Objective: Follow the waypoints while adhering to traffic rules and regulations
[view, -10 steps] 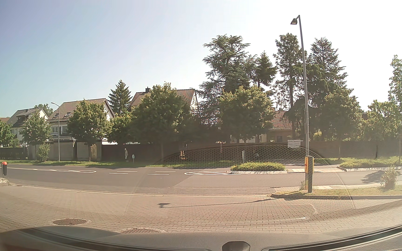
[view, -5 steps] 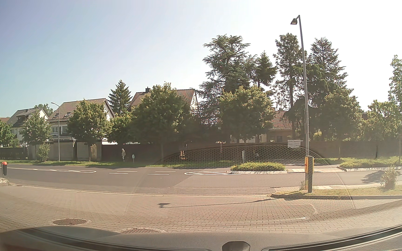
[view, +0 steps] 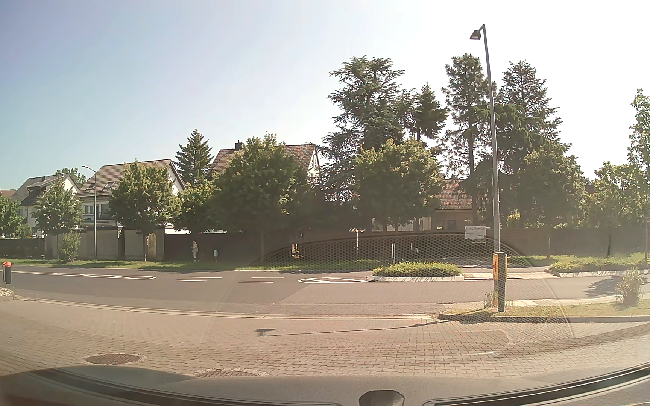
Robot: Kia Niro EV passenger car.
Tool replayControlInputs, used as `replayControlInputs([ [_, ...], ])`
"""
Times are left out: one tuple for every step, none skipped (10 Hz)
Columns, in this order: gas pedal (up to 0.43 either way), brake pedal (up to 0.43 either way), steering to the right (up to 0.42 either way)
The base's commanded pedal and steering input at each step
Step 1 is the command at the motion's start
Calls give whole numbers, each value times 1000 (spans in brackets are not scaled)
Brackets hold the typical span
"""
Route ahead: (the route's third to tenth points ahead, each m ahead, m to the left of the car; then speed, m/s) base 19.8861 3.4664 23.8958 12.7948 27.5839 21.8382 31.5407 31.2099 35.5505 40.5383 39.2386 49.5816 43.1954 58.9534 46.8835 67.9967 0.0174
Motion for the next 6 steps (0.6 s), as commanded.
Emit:
replayControlInputs([
  [0,317,-4],
  [0,323,-4],
  [0,323,-4],
  [0,323,-4],
  [0,323,-4],
  [0,323,-4],
])
